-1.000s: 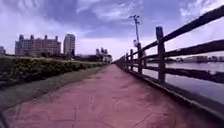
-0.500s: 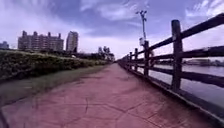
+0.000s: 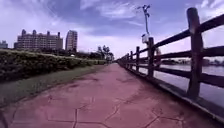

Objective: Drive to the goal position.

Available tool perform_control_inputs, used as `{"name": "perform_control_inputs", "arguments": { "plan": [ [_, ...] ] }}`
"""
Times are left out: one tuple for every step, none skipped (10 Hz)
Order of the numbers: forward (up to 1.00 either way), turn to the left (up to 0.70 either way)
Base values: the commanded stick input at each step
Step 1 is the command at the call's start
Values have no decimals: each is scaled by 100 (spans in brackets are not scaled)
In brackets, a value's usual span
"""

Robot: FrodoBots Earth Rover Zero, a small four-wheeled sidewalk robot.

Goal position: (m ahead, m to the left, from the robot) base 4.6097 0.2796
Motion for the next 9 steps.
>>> {"name": "perform_control_inputs", "arguments": {
  "plan": [
    [100,0],
    [100,0],
    [100,0],
    [100,0],
    [100,0],
    [100,0],
    [100,0],
    [100,0],
    [100,0]
  ]
}}
